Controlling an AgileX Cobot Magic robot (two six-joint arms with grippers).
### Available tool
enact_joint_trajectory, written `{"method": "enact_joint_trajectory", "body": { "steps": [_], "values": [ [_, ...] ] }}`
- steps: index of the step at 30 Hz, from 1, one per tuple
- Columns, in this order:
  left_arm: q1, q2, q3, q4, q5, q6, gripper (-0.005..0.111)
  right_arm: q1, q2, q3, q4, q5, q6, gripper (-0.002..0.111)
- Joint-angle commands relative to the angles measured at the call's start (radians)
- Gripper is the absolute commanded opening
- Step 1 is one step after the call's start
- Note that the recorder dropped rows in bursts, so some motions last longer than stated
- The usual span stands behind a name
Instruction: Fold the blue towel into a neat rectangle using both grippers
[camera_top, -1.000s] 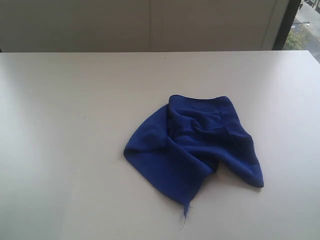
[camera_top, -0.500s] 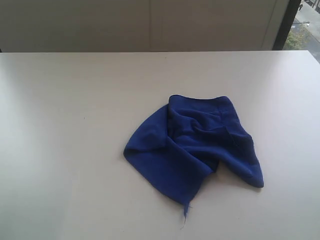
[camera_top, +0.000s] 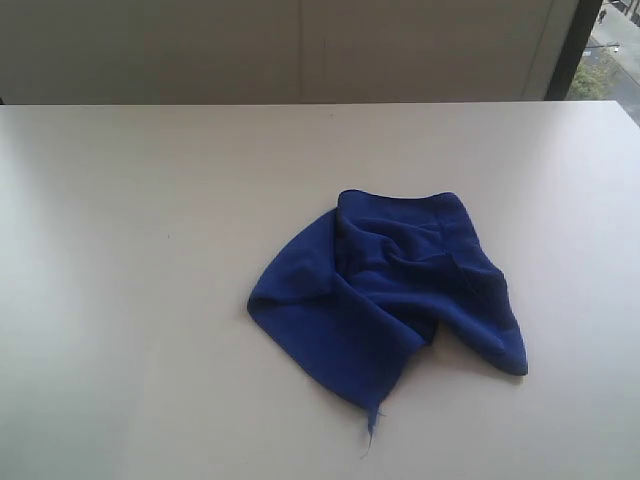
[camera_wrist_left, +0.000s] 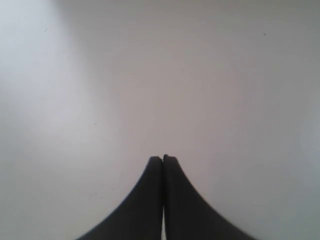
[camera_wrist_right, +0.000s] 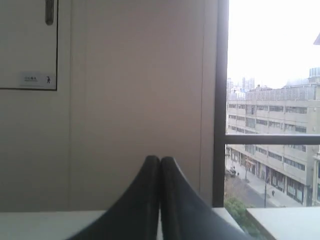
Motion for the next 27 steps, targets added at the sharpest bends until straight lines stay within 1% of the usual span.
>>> {"method": "enact_joint_trajectory", "body": {
  "steps": [1,2,3,5,7,11,12,13,16,18,19,21,24,25,27],
  "values": [
    [0.001,-0.005,0.008,0.000,0.007,0.000,0.000,-0.006,-0.006,-0.001,0.000,0.110,-0.008,0.000],
    [0.001,-0.005,0.008,0.000,0.007,0.000,0.000,-0.006,-0.006,-0.017,0.000,0.145,-0.008,0.000],
    [0.001,-0.005,0.008,0.000,0.007,0.000,0.000,-0.006,-0.006,-0.084,0.025,0.289,0.016,0.000],
    [0.001,-0.005,0.008,0.000,0.007,0.000,0.000,-0.006,-0.006,-0.174,0.033,0.472,0.025,0.000],
    [0.001,-0.005,0.008,0.000,0.007,0.000,0.000,-0.006,0.021,-0.235,0.033,0.538,0.025,0.000],
    [0.001,-0.005,0.008,0.000,0.007,0.000,0.000,-0.006,0.144,-0.312,0.033,0.553,0.120,0.000],
    [0.001,-0.005,0.008,0.000,0.007,0.000,0.000,-0.006,0.205,-0.338,0.033,0.558,0.128,0.000],
    [0.001,-0.005,0.008,0.000,0.007,0.000,0.000,-0.006,0.242,-0.353,0.033,0.560,0.128,0.000],
    [0.001,-0.005,0.008,0.000,0.007,0.000,0.000,-0.006,0.468,-0.450,0.031,0.558,0.118,0.000],
    [0.001,-0.005,0.008,0.000,0.007,0.000,0.000,-0.006,0.576,-0.501,0.026,0.553,0.094,0.000],
    [0.001,-0.005,0.008,0.000,0.007,0.000,0.000,-0.006,0.664,-0.547,0.026,0.548,0.051,0.000],
    [0.001,-0.005,0.008,0.000,0.007,0.000,0.000,-0.006,0.767,-0.596,0.029,0.548,0.020,0.000],
    [0.001,-0.005,0.008,0.000,0.007,0.000,0.000,-0.006,0.914,-0.653,0.037,0.532,0.033,0.000],
    [0.001,-0.005,0.008,0.000,0.007,0.000,0.000,0.004,0.999,-0.689,0.052,0.532,0.031,0.000],
    [0.001,-0.005,0.008,0.000,0.007,0.000,0.000,0.030,1.078,-0.725,0.052,0.535,0.031,0.000]
  ]
}}
